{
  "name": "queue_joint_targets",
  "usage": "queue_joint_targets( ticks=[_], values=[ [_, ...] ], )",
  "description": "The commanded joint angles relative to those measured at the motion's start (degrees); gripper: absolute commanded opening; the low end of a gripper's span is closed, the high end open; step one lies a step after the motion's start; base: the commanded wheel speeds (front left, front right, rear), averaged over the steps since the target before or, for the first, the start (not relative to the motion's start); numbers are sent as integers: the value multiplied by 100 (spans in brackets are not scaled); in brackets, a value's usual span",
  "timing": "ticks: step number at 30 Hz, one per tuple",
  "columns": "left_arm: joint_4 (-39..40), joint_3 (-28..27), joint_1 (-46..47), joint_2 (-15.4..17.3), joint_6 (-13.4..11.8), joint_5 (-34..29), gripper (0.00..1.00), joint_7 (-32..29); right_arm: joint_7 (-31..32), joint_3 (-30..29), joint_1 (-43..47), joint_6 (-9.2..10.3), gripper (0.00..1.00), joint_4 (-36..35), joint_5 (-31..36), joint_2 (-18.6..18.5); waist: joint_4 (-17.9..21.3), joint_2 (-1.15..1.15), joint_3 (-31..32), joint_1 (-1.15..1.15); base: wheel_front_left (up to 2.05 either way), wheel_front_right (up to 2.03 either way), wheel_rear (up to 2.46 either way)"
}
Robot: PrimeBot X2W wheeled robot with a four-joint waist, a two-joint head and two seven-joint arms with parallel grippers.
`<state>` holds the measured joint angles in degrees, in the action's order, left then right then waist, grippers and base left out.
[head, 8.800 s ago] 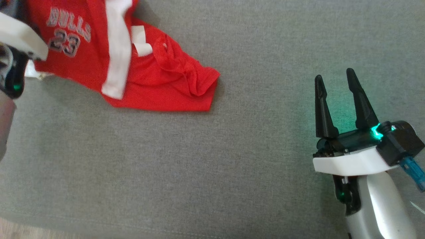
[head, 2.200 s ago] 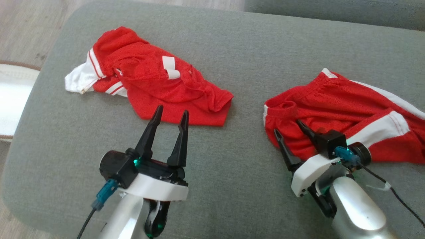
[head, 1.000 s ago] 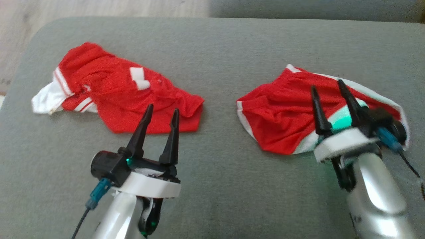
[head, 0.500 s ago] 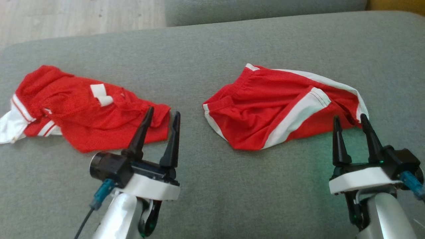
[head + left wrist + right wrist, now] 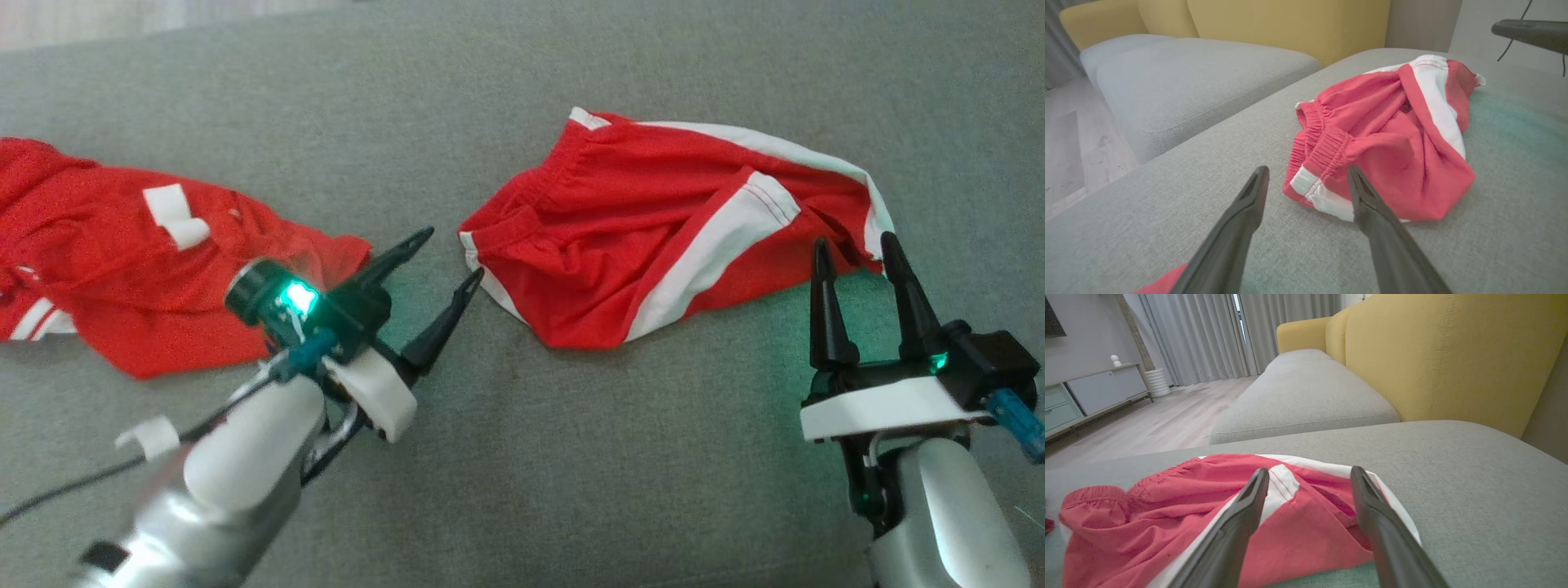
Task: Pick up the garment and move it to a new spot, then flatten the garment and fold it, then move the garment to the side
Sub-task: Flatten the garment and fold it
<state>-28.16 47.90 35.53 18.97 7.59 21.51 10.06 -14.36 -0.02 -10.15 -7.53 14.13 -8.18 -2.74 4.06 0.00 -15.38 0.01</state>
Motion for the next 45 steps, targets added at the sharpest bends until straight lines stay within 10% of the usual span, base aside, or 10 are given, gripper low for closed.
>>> queue_joint_targets(
  ticks=[1, 20, 21, 23, 45],
  values=[
    [27, -22, 375, 231, -10, 114, 100, -18, -63, 145, -179, 4, 100, -207, -31, -14, 101, 0, -145, -1, 0, 0, 0],
    [-1025, 1621, 1675, 380, -10, 998, 100, 204, -63, 144, -265, 4, 100, -309, -35, -14, 318, 0, -430, -1, 0, 0, 0],
    [-1054, 1699, 1699, 373, -10, 1051, 92, 209, -63, 142, -264, 4, 100, -308, -35, -14, 318, 0, -430, -1, 0, 0, 0],
    [-1087, 1837, 1748, 362, -10, 1149, 0, 233, -63, 136, -261, 4, 100, -302, -25, -14, 311, 0, -431, -1, 0, 0, 0],
    [-875, 1356, 1432, -47, -257, 1333, 0, 493, 1316, 774, -858, 4, 100, -95, 346, -562, -156, 0, -188, -1, 0, 0, 0]
  ],
)
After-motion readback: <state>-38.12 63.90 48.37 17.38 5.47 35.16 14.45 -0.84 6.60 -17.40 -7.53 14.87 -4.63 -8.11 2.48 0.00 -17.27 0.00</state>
